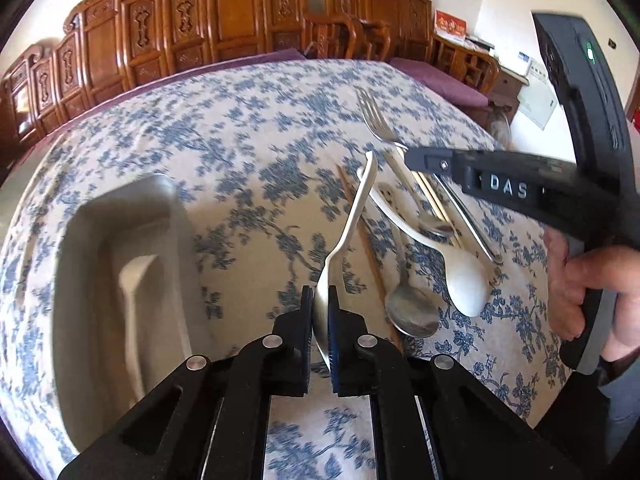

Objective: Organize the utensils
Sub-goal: 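Grasp the white plastic knife with the left tool while the right tool holds the steel fork, then lower the knife into the tray with the left tool while the right tool carries the steel fork, then lower the steel fork into the tray and open the right tool, then grasp the white plastic spoon with the right tool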

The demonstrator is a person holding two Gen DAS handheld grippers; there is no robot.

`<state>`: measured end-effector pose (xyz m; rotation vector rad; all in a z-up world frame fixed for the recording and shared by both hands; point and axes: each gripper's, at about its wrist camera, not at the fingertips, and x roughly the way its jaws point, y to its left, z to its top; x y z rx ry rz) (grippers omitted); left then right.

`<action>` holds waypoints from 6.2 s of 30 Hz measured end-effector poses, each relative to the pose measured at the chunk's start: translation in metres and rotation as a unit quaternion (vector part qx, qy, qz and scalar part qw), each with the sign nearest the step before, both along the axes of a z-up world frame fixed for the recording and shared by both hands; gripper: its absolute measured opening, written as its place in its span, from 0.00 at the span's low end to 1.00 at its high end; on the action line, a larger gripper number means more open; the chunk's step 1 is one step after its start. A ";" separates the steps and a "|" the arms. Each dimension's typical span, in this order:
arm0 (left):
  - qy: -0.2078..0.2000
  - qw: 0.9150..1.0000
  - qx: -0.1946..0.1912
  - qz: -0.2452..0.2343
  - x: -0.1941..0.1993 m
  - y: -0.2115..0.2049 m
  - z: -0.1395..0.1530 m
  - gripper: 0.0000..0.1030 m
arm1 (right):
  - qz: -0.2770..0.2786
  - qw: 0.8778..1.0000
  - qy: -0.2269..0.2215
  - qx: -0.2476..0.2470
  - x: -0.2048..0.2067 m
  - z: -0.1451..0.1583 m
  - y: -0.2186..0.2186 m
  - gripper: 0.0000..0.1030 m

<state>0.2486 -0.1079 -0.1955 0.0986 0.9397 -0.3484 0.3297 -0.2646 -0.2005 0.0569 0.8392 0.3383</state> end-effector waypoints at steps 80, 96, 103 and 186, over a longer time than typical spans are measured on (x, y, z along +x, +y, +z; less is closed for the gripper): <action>-0.053 0.985 -0.001 0.162 -0.005 0.189 0.047 0.14 | 0.129 0.991 -0.015 0.024 -0.045 0.030 0.187 0.08; -0.043 0.983 0.000 0.178 0.001 0.204 0.039 0.19 | 0.132 0.991 0.007 -0.023 -0.033 -0.009 0.231 0.08; -0.040 0.984 0.006 0.176 0.003 0.200 0.035 0.19 | 0.130 0.991 0.019 -0.031 -0.032 -0.019 0.228 0.08; -0.024 0.999 0.023 0.014 -0.029 0.030 0.020 0.26 | -0.065 0.984 0.012 -0.167 -0.086 -0.043 0.004 0.38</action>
